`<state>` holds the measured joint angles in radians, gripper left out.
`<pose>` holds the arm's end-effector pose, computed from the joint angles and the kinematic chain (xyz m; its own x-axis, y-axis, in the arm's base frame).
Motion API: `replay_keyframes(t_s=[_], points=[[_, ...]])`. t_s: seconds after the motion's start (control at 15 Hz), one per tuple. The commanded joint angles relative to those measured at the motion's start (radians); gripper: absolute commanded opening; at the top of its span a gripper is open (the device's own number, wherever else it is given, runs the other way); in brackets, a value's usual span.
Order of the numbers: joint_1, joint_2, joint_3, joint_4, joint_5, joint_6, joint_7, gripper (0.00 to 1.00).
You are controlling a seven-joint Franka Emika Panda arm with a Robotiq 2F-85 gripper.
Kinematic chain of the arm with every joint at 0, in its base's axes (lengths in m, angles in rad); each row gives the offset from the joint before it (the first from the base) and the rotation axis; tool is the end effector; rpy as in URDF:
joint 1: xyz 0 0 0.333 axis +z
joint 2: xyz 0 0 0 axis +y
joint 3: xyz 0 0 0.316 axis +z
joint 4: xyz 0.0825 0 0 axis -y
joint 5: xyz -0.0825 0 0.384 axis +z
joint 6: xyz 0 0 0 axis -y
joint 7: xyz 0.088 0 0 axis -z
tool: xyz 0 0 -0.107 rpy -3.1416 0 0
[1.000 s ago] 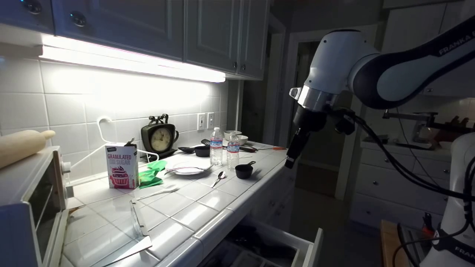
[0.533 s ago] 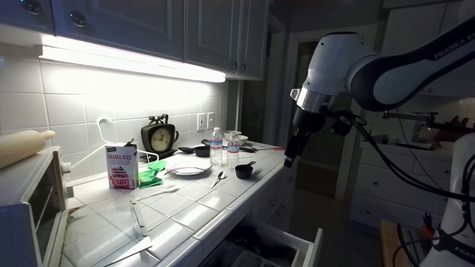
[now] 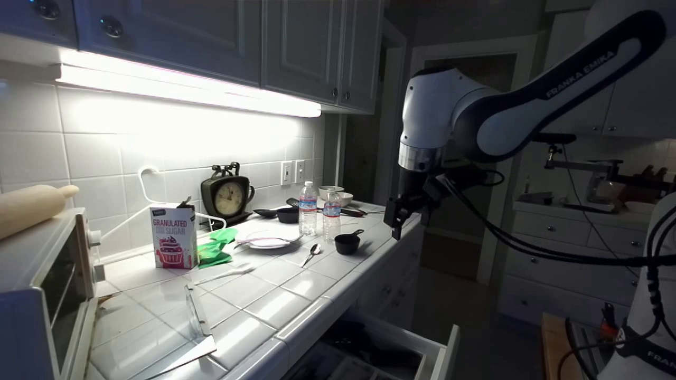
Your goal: Pick up the spoon and put it on the plate
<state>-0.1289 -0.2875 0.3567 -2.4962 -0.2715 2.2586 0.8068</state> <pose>0.4322 0.0923 0.3882 0.9002 -0.3760 0.2198 -0.4206 -0.8816 0.2143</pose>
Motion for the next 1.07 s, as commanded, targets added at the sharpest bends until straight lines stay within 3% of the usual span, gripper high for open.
replay_keyframes(t_s=[0.0,0.67,0.73,1.0], points=[[0.037,0.161,-0.054,0.139,-0.018,-0.044,0.086,1.00],[0.148,0.402,-0.227,0.352,-0.014,0.061,0.108,1.00],[0.156,0.345,-0.236,0.293,0.004,0.061,0.057,1.00],[0.170,0.358,-0.255,0.302,0.004,0.061,0.056,1.00]])
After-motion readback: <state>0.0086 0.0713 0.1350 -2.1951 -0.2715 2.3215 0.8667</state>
